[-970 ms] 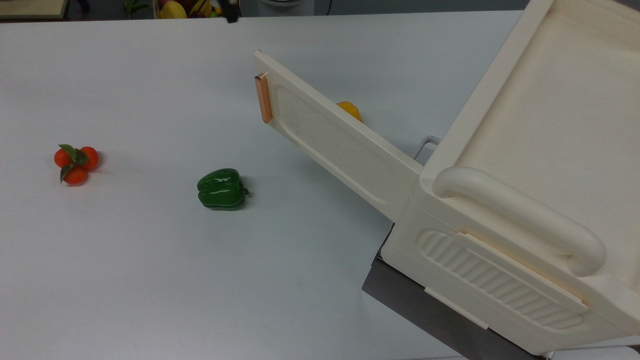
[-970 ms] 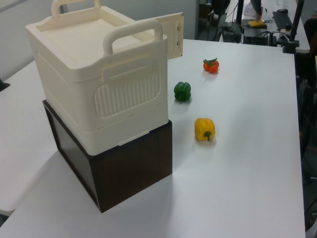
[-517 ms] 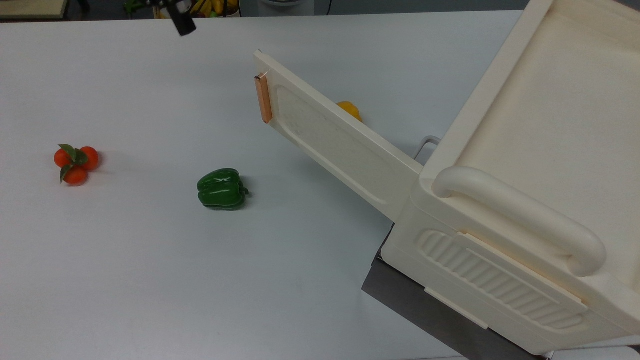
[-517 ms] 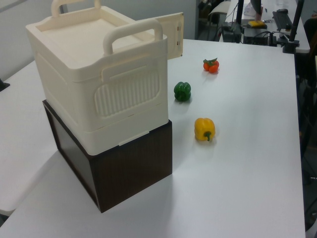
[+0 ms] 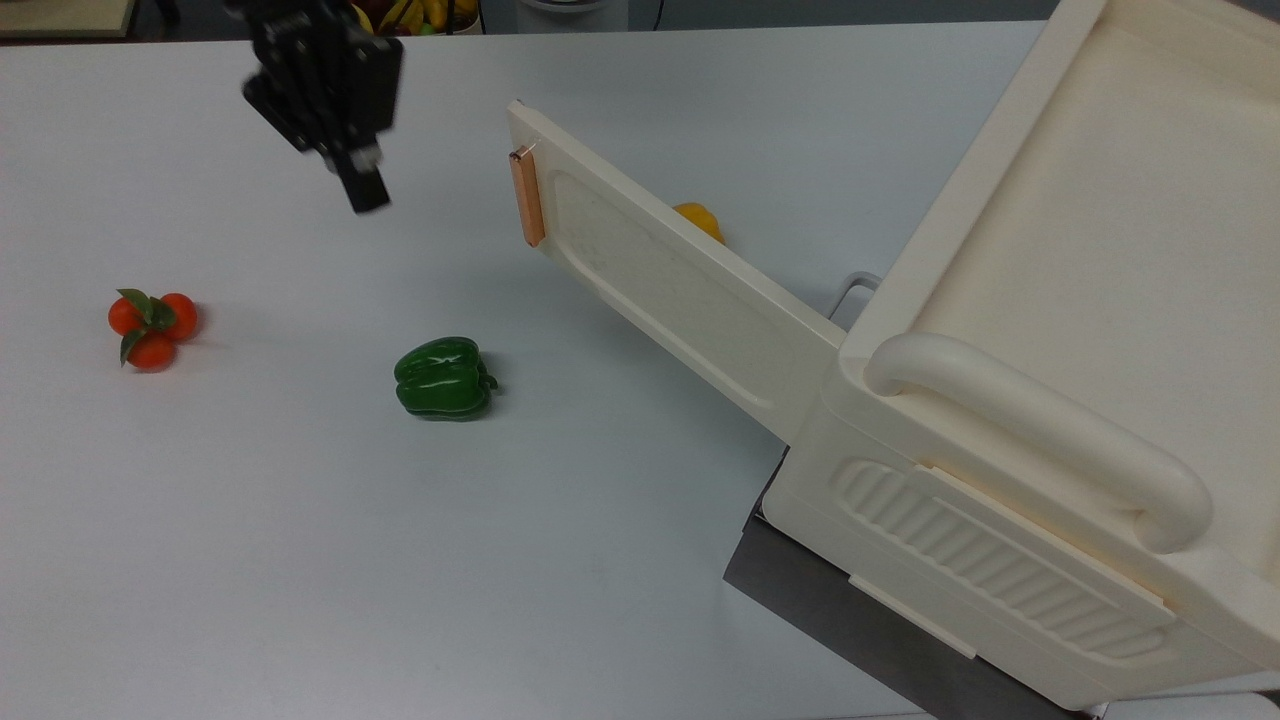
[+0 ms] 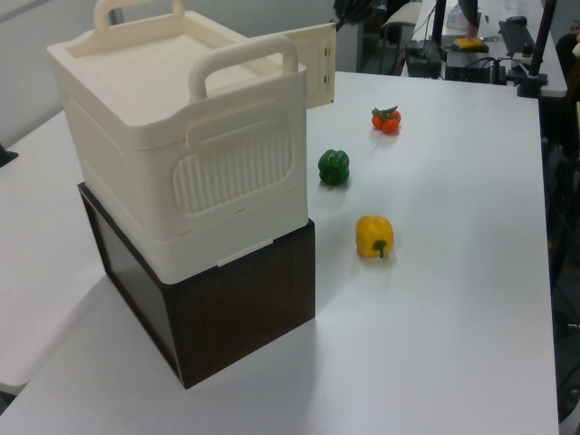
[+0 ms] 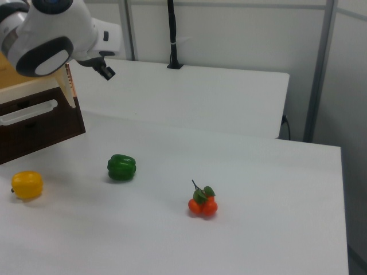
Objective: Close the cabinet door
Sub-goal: 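Lower the gripper toward the outer face of the open cream door, then push the door with the gripper, swinging it toward the cabinet body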
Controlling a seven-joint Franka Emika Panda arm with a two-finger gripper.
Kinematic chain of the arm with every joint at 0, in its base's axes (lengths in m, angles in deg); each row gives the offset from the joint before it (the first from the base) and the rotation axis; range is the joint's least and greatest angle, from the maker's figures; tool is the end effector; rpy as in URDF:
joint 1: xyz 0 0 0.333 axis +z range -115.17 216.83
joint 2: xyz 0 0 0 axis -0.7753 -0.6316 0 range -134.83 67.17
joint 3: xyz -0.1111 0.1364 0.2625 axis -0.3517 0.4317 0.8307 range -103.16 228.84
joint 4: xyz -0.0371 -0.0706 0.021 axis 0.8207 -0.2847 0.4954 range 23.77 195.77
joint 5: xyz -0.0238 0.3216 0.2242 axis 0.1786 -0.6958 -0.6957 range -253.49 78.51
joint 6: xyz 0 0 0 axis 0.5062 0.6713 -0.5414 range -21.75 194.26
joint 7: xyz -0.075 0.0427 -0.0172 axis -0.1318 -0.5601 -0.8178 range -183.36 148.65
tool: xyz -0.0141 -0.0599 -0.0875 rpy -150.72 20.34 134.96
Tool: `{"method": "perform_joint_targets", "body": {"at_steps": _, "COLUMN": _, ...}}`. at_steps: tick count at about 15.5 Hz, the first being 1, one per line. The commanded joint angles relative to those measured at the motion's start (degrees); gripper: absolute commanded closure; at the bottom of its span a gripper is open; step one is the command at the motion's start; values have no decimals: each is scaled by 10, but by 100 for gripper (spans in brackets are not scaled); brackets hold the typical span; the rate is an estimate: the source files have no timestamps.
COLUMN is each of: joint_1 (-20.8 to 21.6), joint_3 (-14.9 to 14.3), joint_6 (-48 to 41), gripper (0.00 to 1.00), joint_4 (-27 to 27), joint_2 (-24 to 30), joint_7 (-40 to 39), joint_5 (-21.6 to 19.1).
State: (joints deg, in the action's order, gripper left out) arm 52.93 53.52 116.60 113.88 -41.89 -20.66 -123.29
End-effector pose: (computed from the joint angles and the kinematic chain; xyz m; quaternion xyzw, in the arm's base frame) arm 0.6484 -0.0704 0.5998 -0.9043 0.1793 -0.3123 0.2292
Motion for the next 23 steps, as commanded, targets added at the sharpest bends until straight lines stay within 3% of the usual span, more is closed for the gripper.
{"method": "perform_joint_targets", "body": {"at_steps": 1, "joint_1": 9, "joint_3": 33, "joint_6": 56, "gripper": 100, "joint_4": 3, "joint_2": -27, "joint_7": 13, "joint_5": -6}}
{"method": "perform_joint_targets", "body": {"at_steps": 10, "joint_1": 19, "joint_3": 67, "joint_6": 48, "gripper": 100, "joint_4": 16, "joint_2": -35, "joint_7": 14, "joint_5": -1}}
{"method": "perform_joint_targets", "body": {"at_steps": 15, "joint_1": 19, "joint_3": 77, "joint_6": -3, "gripper": 100, "joint_4": 20, "joint_2": -28, "joint_7": 13, "joint_5": 1}}
{"method": "perform_joint_targets", "body": {"at_steps": 23, "joint_1": 19, "joint_3": 123, "joint_6": -41, "gripper": 100, "joint_4": 20, "joint_2": -26, "joint_7": 23, "joint_5": 1}}
